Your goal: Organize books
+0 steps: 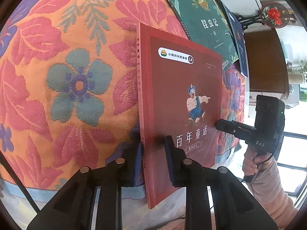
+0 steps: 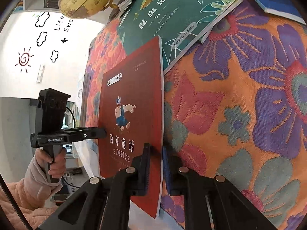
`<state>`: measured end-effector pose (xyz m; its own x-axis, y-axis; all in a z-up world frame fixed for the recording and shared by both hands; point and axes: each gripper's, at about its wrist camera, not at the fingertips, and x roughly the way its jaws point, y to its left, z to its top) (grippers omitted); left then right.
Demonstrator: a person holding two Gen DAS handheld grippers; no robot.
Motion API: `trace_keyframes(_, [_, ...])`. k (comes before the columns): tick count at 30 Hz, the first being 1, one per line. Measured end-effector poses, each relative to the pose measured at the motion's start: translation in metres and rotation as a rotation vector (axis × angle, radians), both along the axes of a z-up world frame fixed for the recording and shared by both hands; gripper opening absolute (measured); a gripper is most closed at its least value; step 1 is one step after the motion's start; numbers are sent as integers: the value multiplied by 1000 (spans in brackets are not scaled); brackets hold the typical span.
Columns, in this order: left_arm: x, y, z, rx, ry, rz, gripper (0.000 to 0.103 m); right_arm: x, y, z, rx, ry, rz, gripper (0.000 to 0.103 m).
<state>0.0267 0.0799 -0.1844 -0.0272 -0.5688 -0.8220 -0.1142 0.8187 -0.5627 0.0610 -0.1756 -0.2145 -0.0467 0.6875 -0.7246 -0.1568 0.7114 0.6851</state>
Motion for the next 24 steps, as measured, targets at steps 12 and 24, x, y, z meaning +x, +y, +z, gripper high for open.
trace_keyframes(12, [-2, 12, -4, -19, 26, 77, 22, 14, -5, -16, 137, 91, -22, 12])
trace_keyframes(24, [-17, -42, 41, 314, -153, -43, 22, -8, 27, 31, 47, -109, 74, 11])
